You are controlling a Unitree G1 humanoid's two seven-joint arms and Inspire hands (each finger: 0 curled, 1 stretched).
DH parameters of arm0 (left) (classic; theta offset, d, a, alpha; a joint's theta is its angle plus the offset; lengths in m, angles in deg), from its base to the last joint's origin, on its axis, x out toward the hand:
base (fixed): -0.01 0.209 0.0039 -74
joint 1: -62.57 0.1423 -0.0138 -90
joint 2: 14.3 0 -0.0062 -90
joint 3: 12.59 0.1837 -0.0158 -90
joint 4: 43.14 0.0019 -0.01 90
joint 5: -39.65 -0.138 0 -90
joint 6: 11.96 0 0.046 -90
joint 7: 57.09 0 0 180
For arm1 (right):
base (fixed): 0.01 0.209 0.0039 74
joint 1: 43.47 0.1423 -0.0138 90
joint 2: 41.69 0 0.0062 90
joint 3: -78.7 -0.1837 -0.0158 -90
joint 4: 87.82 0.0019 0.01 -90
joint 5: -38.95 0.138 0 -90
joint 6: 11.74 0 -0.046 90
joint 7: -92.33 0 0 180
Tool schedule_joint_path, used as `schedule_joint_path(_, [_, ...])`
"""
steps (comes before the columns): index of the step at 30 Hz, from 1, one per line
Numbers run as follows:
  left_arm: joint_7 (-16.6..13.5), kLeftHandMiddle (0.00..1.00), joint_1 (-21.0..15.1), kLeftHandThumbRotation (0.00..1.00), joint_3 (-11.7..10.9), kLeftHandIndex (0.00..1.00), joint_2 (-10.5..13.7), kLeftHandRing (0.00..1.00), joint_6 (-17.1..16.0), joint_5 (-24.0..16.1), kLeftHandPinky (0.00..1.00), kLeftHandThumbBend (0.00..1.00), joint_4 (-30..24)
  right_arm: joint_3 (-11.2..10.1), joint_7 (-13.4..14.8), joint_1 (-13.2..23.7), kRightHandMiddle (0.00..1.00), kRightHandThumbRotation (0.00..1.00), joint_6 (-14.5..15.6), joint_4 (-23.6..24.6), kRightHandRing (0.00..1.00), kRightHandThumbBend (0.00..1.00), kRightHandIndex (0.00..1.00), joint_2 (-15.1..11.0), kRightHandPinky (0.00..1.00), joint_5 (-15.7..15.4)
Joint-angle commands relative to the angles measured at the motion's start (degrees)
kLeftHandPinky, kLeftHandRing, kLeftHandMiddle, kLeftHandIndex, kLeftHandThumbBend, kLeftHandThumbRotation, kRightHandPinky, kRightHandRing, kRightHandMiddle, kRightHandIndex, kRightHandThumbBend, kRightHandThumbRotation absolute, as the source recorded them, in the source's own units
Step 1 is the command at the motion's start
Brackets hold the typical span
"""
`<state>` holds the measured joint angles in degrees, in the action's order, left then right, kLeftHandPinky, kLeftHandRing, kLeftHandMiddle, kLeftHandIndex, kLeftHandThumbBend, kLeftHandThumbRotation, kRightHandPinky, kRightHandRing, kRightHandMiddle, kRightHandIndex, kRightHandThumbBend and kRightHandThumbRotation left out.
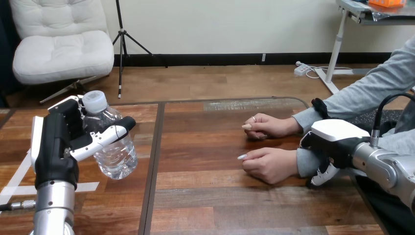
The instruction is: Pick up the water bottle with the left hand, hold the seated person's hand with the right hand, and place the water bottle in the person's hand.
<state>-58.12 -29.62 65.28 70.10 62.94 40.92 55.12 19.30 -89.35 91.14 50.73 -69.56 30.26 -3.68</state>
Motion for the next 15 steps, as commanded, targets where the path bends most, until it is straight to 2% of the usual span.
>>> schedule_joint_path(1, [-0.12,0.39,-2.48,0.0,-0.33,0.39,0.38,0.34,-2.42,0.24,0.27,0.69,-2.2,-1.4,0.63,3.66,0.52,0.02,-0.62,-0.22,0.47,0.6,0.54,0.45,0.43,1.55])
schedule_joint_path(15, [-0.07,0.39,-2.43,0.0,-0.26,0.39,0.46,0.34,-2.71,0.2,0.27,0.69,-2.32,-1.46,0.42,3.68,0.48,0.04,-0.99,-0.22,0.43,0.51,0.51,0.39,0.38,2.16])
